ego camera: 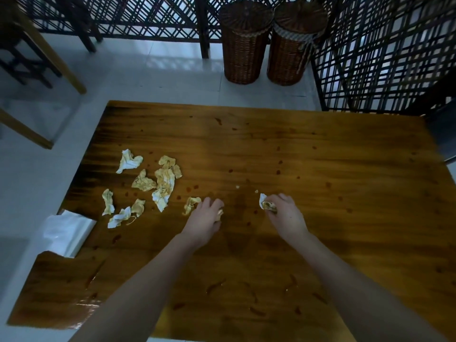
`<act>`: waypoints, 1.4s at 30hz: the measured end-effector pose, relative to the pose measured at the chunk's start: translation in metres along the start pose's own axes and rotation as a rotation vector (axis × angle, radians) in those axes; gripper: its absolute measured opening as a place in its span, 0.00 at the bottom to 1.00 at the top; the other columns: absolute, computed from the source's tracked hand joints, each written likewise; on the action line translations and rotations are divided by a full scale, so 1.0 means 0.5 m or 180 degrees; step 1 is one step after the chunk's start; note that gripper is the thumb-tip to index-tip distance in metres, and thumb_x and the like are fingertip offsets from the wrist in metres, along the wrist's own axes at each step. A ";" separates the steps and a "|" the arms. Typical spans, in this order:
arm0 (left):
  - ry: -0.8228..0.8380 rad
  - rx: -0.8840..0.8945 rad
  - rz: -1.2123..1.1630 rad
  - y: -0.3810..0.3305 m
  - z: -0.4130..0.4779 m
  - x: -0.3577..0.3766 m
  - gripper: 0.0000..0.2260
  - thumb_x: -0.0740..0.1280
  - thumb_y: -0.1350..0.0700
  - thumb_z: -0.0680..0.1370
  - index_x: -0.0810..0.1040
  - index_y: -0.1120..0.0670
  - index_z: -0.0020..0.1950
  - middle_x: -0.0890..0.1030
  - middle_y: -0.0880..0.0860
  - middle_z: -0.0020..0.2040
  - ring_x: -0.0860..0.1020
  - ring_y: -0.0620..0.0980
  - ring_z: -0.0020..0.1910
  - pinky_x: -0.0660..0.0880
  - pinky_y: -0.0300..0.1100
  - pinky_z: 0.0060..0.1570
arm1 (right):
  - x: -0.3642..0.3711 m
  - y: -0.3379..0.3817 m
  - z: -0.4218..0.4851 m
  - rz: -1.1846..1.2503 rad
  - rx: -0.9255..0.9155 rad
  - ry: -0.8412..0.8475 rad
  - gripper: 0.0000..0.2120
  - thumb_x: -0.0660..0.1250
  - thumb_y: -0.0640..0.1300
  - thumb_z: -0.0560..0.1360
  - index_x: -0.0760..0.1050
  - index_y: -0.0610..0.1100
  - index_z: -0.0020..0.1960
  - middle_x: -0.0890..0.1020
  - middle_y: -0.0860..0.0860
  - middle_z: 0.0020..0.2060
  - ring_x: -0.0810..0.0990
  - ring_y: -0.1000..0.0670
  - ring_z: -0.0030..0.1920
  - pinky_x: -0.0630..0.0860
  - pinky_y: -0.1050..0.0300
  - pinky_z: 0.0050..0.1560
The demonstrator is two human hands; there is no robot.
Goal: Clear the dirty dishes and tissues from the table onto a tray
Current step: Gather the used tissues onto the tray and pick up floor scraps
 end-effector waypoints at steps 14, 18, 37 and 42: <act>-0.0115 -0.0067 0.0247 -0.015 0.193 0.000 0.21 0.65 0.54 0.78 0.68 0.46 0.70 0.68 0.52 0.62 0.69 0.52 0.60 0.70 0.44 0.58 | 0.038 -0.001 0.143 -0.0265 -0.0181 0.0198 0.16 0.63 0.41 0.78 0.72 0.49 0.65 0.74 0.51 0.55 0.72 0.50 0.57 0.75 0.56 0.54; -0.0077 -0.0095 0.0278 -0.014 0.218 0.014 0.16 0.65 0.54 0.78 0.71 0.47 0.65 0.66 0.52 0.60 0.69 0.52 0.59 0.70 0.44 0.55 | 0.047 -0.010 0.159 -0.0415 -0.0216 0.0291 0.14 0.65 0.43 0.77 0.73 0.50 0.62 0.73 0.51 0.54 0.72 0.50 0.56 0.73 0.58 0.50; 0.0074 0.0014 0.0339 -0.032 0.248 0.047 0.08 0.56 0.61 0.82 0.68 0.57 0.61 0.64 0.57 0.61 0.66 0.55 0.58 0.71 0.44 0.52 | 0.072 -0.010 0.178 -0.0733 -0.0517 0.0370 0.10 0.60 0.44 0.79 0.70 0.47 0.60 0.74 0.51 0.56 0.72 0.51 0.56 0.70 0.58 0.49; 0.0000 -0.0052 0.0556 -0.032 0.252 0.056 0.15 0.56 0.64 0.82 0.64 0.57 0.68 0.63 0.58 0.66 0.66 0.55 0.61 0.70 0.45 0.56 | 0.057 -0.029 0.160 -0.0568 -0.0350 0.0266 0.11 0.60 0.45 0.80 0.70 0.48 0.61 0.73 0.52 0.56 0.72 0.53 0.55 0.69 0.61 0.50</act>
Point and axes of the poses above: each hand's wrist, its own z-axis towards the middle knuckle, its own x-axis out of the palm, y = z × x, the point moved 5 cm from there along z, towards the middle knuckle
